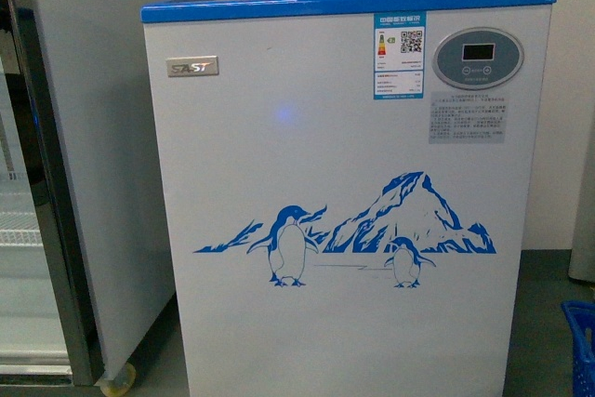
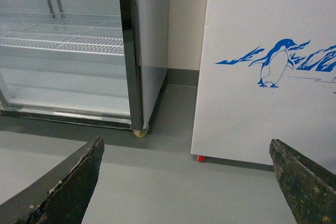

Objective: Put drink in fridge

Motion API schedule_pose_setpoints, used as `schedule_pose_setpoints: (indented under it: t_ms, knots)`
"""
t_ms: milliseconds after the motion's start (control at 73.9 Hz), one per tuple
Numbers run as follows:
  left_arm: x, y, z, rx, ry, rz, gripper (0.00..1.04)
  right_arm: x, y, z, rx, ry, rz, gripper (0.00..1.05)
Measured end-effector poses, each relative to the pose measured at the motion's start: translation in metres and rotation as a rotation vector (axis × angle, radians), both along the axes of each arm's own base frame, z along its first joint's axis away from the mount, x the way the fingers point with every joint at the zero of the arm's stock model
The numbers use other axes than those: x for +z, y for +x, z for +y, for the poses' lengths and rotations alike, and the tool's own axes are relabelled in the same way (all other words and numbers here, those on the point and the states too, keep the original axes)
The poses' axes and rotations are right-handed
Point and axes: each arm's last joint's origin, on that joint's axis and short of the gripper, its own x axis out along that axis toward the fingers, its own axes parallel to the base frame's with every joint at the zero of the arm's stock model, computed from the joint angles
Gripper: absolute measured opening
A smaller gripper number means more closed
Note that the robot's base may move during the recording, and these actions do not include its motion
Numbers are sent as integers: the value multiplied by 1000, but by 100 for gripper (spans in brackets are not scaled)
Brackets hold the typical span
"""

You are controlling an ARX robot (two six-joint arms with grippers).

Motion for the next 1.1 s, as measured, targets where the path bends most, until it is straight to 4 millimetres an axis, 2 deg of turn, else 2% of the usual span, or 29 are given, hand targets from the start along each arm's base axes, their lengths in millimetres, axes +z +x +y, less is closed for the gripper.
schedule_pose_setpoints:
  t_ms: [1095]
  knots:
    - [0,0,0,0,0,0,97,0,0,0,0,0,0,98]
